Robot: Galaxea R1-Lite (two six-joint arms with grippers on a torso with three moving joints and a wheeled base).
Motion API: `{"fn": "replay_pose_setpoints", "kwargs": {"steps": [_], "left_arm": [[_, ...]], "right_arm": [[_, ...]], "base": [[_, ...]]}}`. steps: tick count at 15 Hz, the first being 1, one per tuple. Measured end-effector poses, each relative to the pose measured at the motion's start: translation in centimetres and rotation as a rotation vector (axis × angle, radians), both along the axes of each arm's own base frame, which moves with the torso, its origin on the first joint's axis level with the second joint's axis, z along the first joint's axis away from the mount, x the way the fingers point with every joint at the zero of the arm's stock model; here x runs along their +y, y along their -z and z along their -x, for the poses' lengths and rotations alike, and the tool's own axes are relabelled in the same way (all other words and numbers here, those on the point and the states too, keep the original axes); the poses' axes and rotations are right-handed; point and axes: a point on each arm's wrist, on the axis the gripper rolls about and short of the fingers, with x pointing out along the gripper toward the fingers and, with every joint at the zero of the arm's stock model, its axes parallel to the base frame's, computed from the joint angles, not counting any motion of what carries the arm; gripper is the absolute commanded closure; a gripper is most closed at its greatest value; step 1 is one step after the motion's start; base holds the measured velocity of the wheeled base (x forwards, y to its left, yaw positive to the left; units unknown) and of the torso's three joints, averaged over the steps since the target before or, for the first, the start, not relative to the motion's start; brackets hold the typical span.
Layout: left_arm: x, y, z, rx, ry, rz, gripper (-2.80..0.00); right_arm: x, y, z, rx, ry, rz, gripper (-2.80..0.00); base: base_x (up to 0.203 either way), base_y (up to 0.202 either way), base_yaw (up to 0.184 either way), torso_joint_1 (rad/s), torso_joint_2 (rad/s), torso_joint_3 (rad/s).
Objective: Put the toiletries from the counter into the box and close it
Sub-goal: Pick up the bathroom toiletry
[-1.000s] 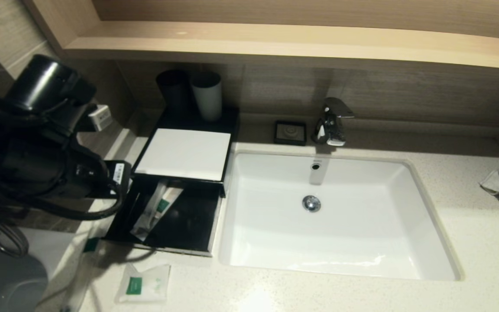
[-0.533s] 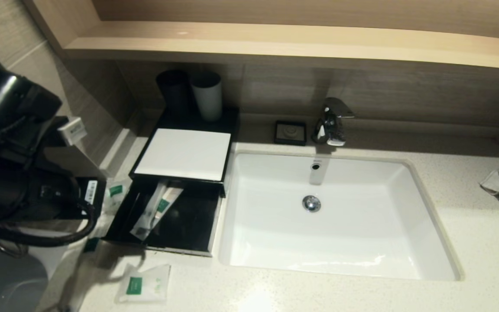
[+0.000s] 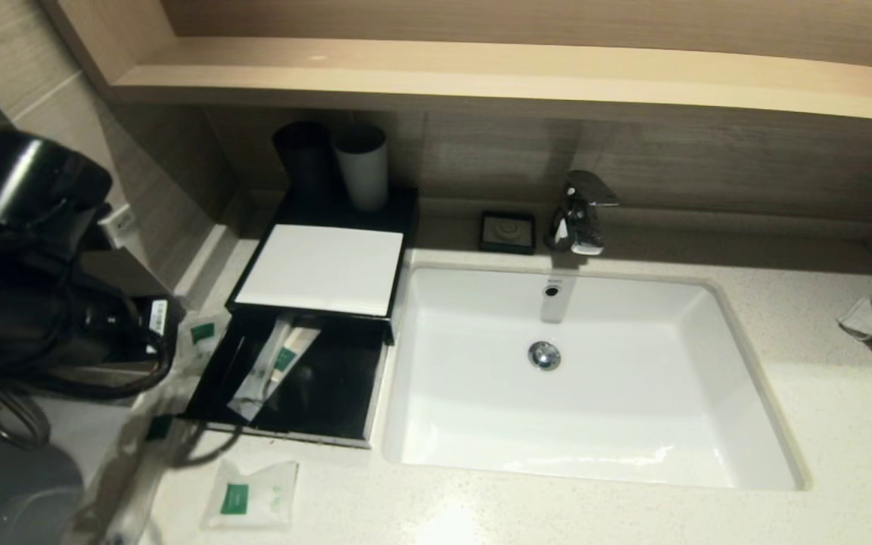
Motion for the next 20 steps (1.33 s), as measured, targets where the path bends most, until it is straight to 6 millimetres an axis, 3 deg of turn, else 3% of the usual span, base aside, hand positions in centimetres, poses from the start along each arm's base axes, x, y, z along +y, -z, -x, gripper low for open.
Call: {"fn": "replay_pose_setpoints", "kwargs": {"steps": [5, 9, 16, 20], "left_arm": [[0.9, -0.3, -5.6, -0.015, -0.101, 0.071, 0.00], [1.1, 0.6, -8.3, -0.009, -0.222, 0.176, 0.00], [3.2, 1.5, -9.5, -0.004, -0.418, 0.294, 0.00], [3.4, 2.2, -9.5, 0.017, -0.466, 0.345, 0.00]], "right_arm": [[0.0, 0.0, 0.0, 0.000, 0.000, 0.000, 0.00], [0.0, 0.0, 0.0, 0.000, 0.000, 0.000, 0.00], [0.0, 0.0, 0.0, 0.000, 0.000, 0.000, 0.00], [0.0, 0.0, 0.0, 0.000, 0.000, 0.000, 0.00]], "base": [[0.000, 0.000, 0.000, 0.000, 0.00, 0.000], [0.000, 0.000, 0.000, 0.000, 0.00, 0.000], [0.000, 0.000, 0.000, 0.000, 0.00, 0.000], [0.000, 0.000, 0.000, 0.000, 0.00, 0.000]]}}
